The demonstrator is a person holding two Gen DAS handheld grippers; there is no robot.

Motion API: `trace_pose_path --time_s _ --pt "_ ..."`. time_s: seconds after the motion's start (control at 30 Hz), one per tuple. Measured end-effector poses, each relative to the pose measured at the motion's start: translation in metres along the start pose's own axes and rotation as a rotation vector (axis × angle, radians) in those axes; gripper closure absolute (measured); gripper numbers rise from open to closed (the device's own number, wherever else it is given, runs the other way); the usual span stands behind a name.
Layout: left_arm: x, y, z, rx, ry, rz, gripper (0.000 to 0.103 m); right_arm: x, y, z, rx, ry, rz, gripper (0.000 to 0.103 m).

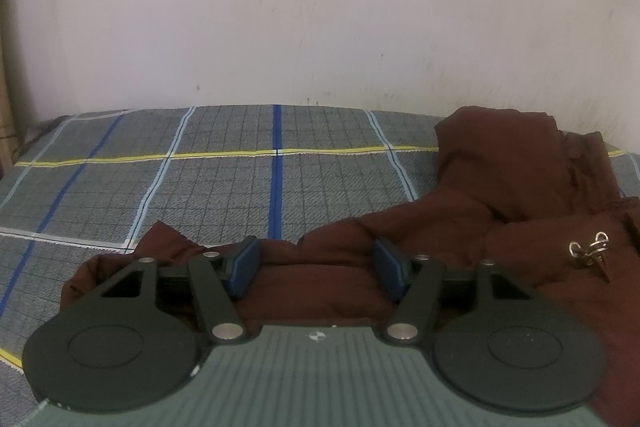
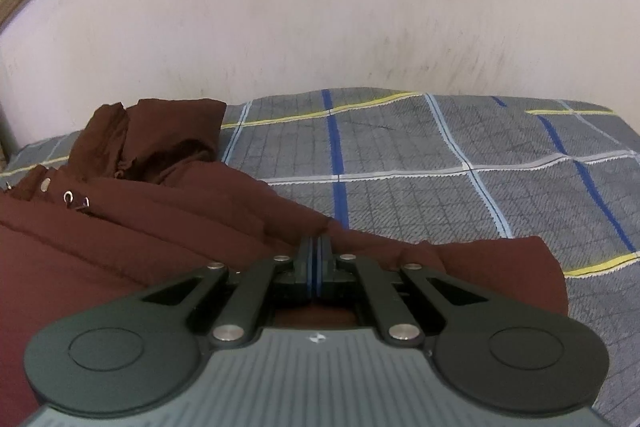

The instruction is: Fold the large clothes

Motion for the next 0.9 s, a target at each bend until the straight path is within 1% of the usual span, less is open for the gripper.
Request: trace_pose_path --time_s 0.23,0.4,0.57,0.9 --pt "0.0001 -0.0007 -0.0026 -0.005 0.018 0.013 0.037 0.0008 -0.0004 -0.0002 0.001 -0.005 -0.004 0.103" --pt "-0.0016 -0.0010 -0.0049 -0.019 0.051 0.029 0.035 0.0003 -0.0001 -0.0007 -0.002 -0.008 -0.009 0.103" --pt "-0.0024 -0.0011 -0.0064 -0.024 0.063 0.035 0.034 0.0002 -0.0002 -0.0013 -0.005 -0.015 -0.015 0.103" --pt "-0.0026 -0.0002 -0.0067 -0.031 0.062 0.029 0.033 0.0038 -0.0013 -0.0033 -0.017 -0.045 -0.041 0.103"
Point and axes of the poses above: each gripper's, at about its wrist camera, not at the fingertips, and z roughly the way its jaws point, x to its left, y to its top, the point moved 5 cm from there along z, roughly the way its jaws point, and after that the axes turned 1 degree about z, right-handed, at the moved point
